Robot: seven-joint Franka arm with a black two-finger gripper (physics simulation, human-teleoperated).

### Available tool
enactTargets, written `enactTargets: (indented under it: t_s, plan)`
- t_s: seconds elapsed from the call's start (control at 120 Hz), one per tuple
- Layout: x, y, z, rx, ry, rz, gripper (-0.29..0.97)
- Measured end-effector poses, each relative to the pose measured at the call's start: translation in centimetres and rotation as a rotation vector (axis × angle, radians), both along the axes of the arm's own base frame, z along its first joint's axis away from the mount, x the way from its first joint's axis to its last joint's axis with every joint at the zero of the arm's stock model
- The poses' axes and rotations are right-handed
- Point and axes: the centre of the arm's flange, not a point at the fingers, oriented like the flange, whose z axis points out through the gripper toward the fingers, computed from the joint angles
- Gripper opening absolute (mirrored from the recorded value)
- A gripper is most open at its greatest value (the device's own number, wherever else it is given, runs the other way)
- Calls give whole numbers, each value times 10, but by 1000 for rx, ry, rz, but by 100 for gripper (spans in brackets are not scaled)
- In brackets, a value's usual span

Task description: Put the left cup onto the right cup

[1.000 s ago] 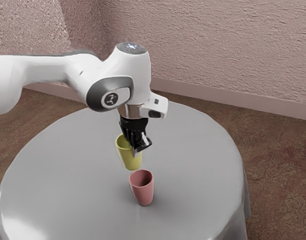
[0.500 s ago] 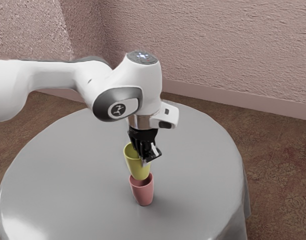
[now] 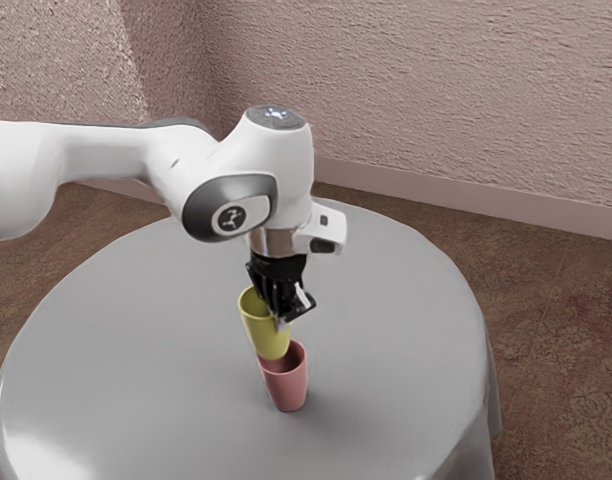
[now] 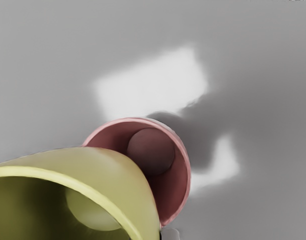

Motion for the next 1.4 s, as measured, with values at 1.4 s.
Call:
enactTargets:
  t_s: [1.4]
  plan:
    - [4,-17,-29,-17,27,5,11]
